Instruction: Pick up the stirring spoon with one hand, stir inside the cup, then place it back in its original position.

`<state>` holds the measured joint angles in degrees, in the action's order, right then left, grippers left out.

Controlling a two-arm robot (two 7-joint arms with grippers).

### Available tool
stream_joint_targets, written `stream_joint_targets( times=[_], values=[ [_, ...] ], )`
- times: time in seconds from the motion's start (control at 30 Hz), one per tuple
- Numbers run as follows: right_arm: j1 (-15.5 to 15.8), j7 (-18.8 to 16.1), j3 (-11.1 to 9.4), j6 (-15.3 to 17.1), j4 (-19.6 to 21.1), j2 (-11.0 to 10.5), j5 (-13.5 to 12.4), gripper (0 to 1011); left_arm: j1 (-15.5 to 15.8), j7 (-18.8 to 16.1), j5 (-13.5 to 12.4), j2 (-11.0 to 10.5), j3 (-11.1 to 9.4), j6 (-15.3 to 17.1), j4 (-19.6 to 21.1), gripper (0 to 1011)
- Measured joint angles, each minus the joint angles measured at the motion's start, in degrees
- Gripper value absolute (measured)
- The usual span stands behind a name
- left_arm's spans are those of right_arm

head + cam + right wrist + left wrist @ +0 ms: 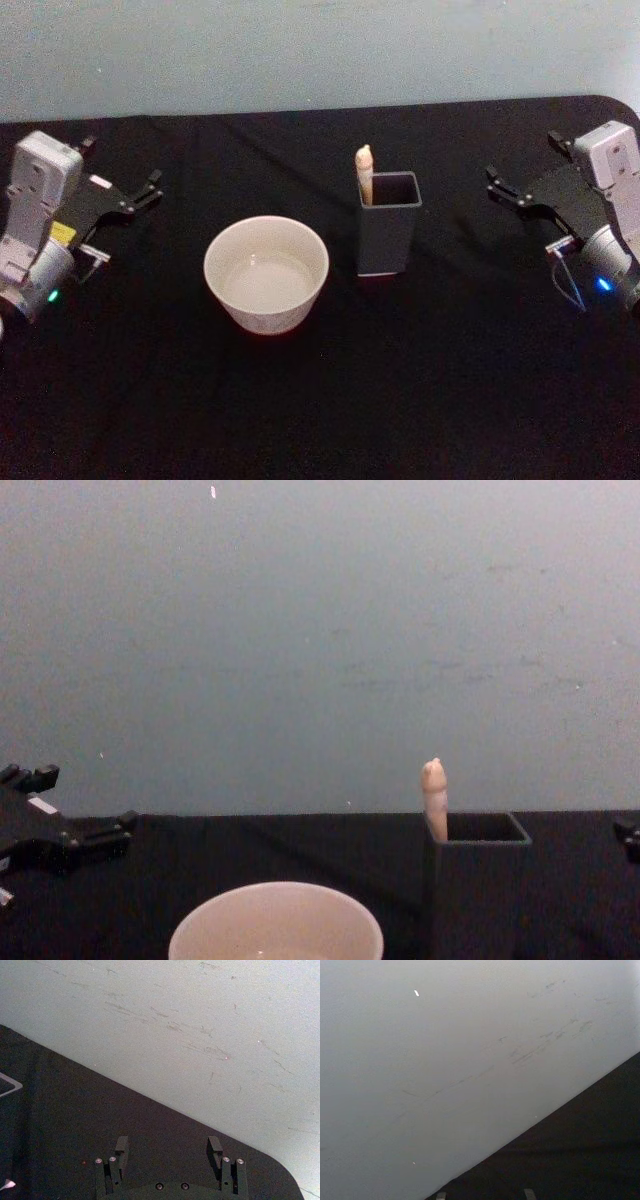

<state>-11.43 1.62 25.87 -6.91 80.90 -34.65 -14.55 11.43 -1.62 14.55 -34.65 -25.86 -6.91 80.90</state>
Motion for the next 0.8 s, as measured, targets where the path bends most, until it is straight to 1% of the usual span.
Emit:
stream_joint_targets(
  times=[0.8],
  values=[
    [0.00,0.00,0.00,0.00,0.00,0.00,0.00,1000,0.00,0.00,0.00,0.00,0.00,0.00,0.00,1001]
  ],
)
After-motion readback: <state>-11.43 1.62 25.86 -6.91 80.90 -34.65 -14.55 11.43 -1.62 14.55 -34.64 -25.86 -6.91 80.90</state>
